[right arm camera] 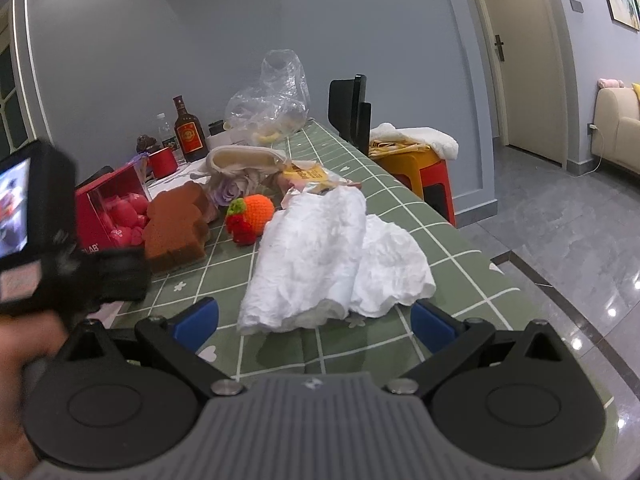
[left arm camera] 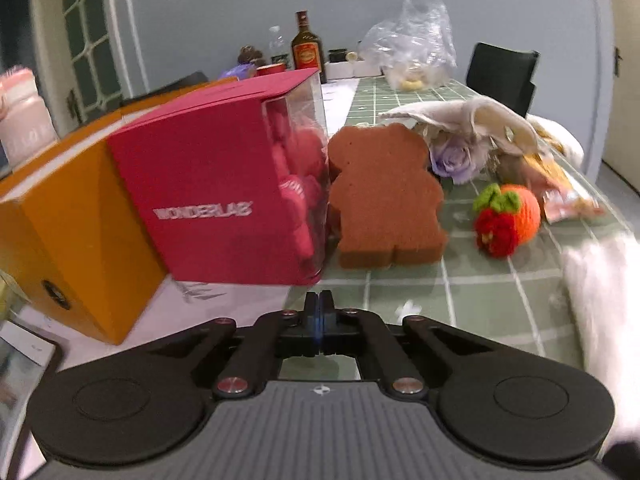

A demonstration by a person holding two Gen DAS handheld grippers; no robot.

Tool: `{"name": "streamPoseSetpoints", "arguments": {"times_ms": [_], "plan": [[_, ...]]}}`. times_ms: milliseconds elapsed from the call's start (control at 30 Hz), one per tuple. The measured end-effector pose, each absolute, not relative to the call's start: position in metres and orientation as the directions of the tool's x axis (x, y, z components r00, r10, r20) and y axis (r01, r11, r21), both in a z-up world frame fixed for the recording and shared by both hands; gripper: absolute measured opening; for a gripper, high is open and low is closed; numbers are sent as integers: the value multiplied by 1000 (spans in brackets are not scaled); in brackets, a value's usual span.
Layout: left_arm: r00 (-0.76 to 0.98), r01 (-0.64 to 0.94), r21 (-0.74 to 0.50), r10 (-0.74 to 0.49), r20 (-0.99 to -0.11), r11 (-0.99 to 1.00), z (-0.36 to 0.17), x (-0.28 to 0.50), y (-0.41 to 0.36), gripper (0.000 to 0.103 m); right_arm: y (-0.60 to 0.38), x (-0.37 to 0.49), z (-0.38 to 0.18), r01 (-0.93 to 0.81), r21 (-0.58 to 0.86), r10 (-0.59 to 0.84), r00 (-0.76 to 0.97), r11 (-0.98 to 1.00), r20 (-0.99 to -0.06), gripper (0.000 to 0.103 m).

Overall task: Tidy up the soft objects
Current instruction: 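Move the left gripper toward the brown sponge bear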

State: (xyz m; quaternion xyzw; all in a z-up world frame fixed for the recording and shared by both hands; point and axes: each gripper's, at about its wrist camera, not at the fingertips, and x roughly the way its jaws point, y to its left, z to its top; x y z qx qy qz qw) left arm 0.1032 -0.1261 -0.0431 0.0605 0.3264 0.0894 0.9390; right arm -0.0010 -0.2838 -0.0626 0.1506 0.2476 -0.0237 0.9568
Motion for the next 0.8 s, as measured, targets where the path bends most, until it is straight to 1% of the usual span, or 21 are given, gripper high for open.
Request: {"name": "streamPoseSetpoints", "arguments": {"times_ms": [233, 300, 333, 367, 400, 433, 467, 500, 567, 700, 800], "plan": [[785, 0, 149, 92, -613, 989, -39, 52, -100, 0, -283, -1, -62, 120, 272, 27, 876, 955, -481, 100], [782, 28, 139, 65, -620, 990, -37, 47, -96, 3, -283, -1, -62, 120, 272, 27, 876, 955, -482, 100], [790, 42, 151, 60, -611, 988, -34, 47, -97, 12, -283, -1, -62, 121, 271, 26, 876, 955, -482, 100], [806, 44, 160, 59, -589, 986, -30, 50, -99, 35, -283, -1, -62, 122, 270, 25, 875, 955, -483, 100], [821, 28, 168, 73, -566, 985, -27, 53, -102, 49, -283, -1, -62, 121, 270, 25, 875, 955, -483, 100], [838, 0, 159, 87, -538, 987, -24, 55, -106, 70, -283, -1, -62, 120, 270, 26, 876, 955, -482, 100], [858, -17, 144, 89, -507, 989, -21, 56, -110, 77, -283, -2, -62, 118, 270, 28, 877, 956, -480, 100], [874, -24, 137, 88, -478, 990, -20, 57, -116, 78, -283, -2, -62, 115, 273, 31, 877, 955, -479, 100], [884, -39, 161, 109, -455, 986, -18, 64, -130, 84, -283, -1, -63, 115, 277, 33, 878, 954, -477, 100], [888, -51, 247, 157, -431, 968, -19, 82, -161, 84, -285, -2, -64, 104, 297, 49, 883, 949, -467, 100], [896, -80, 345, 219, -386, 935, -23, 94, -183, 85, -287, -2, -64, 100, 315, 60, 885, 944, -461, 100]]}}
